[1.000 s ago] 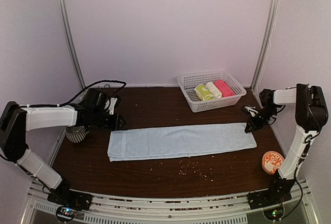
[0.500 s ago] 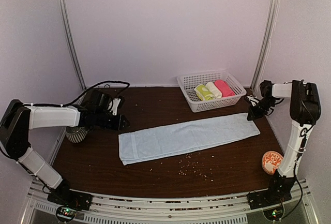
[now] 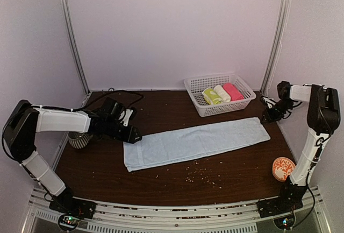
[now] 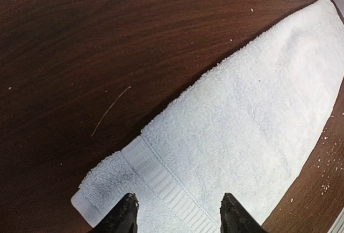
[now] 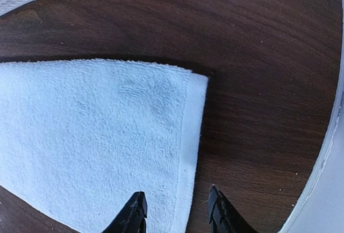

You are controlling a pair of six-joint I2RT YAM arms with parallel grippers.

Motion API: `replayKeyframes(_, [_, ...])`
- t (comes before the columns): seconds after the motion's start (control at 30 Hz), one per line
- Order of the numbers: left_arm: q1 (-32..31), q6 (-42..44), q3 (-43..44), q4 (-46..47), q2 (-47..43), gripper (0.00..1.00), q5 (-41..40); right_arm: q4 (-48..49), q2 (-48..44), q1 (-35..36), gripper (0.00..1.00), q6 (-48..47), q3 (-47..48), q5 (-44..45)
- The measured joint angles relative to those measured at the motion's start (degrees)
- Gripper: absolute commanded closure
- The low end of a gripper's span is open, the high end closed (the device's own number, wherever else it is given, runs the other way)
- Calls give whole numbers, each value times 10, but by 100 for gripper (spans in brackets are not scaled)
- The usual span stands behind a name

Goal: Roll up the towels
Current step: Move the towel to the center of the board, then pick up the towel from the center of the board.

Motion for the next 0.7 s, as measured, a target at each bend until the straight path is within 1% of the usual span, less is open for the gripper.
replayKeyframes(0.17, [-6, 6, 14, -12, 25, 51, -4, -6, 29, -8, 60, -1, 0, 2])
replayKeyframes(0.33, [-10, 6, 16, -20, 41, 51, -13, -20, 54, -9, 60, -5, 0, 2])
replayKeyframes(0.6, [-10, 6, 28, -36, 65, 51, -21, -17, 55, -7, 64, -7, -3, 2])
replayKeyframes(0.7, [-10, 6, 31, -38, 67, 51, -24, -10, 54, -6, 67, -6, -7, 5])
